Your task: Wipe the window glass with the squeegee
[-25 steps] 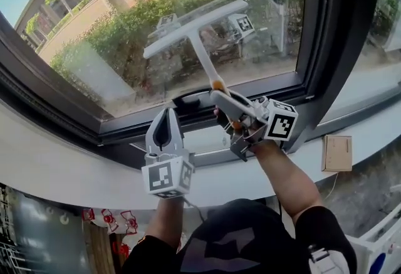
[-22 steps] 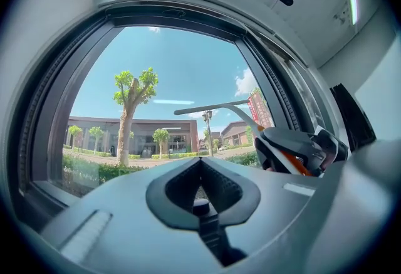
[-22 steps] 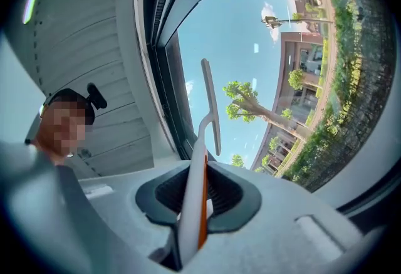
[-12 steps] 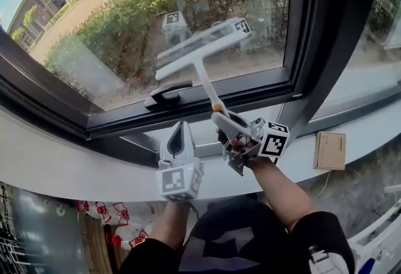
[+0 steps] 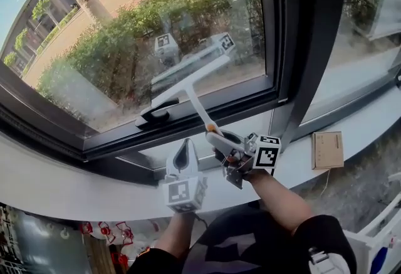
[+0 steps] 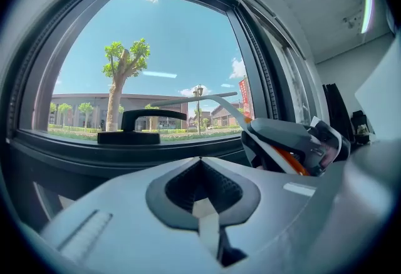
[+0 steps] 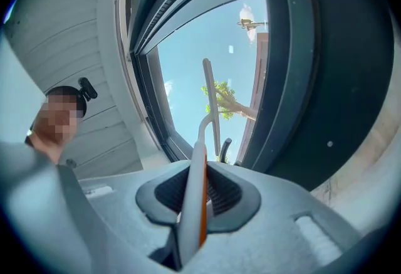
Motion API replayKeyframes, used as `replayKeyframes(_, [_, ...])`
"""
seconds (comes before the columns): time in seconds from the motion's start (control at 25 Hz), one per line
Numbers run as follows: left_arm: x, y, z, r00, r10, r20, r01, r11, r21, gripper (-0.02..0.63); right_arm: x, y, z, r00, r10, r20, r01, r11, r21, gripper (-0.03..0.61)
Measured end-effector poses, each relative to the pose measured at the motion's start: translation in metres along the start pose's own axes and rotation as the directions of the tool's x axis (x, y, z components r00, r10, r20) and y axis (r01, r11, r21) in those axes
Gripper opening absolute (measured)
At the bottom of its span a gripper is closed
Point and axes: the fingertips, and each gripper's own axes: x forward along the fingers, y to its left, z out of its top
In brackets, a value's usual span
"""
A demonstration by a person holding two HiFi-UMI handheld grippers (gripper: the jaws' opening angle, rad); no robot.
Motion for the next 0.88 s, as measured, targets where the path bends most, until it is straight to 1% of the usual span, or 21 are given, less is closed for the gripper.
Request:
replayKeyframes(0.12, [0.006,-0.007,0.004,1.000,-0.014,0.006,0.014,1.000,-0.007,0.018,-0.006,0.015,0.018,0.998,0.041,0.039,-0.041,0.999,0.004,0.046])
replayKeyframes(0.2, [0.011,-0.012,0.013,0.999,-0.027,0.030,0.027,1.000,0.003,0.018,-0.005,0.029,0.040,0.995,0.079,0.066,-0.078,0.997,-0.019,0.046])
replayKeyframes(0.4, [0.023,-0.020,0.060,0.993,-0.035,0.116,0.033,0.999,0.023,0.018,0.014,0.073,0.101,0.979,0.190,0.066,-0.182,0.977,-0.111,0.046])
replayKeyframes(0.56, [0.030,-0.027,0.095,0.984,-0.040,0.176,0.034,0.999,0.034,0.018,0.033,0.101,0.139,0.964,0.259,0.056,-0.248,0.957,-0.150,0.046])
replayKeyframes(0.72, [0.035,-0.031,0.122,0.972,-0.052,0.228,0.038,0.997,0.063,0.018,0.048,0.118,0.155,0.951,0.306,0.040,-0.297,0.943,-0.152,0.047])
replayKeyframes(0.8, [0.039,-0.034,0.138,0.964,-0.054,0.260,0.041,0.998,0.054,0.018,0.054,0.123,0.158,0.946,0.322,0.044,-0.314,0.941,-0.130,0.046])
replayKeyframes(0.88, [0.042,-0.037,0.152,0.959,-0.062,0.277,0.050,0.997,0.050,0.018,0.057,0.120,0.161,0.947,0.317,0.052,-0.310,0.944,-0.117,0.046])
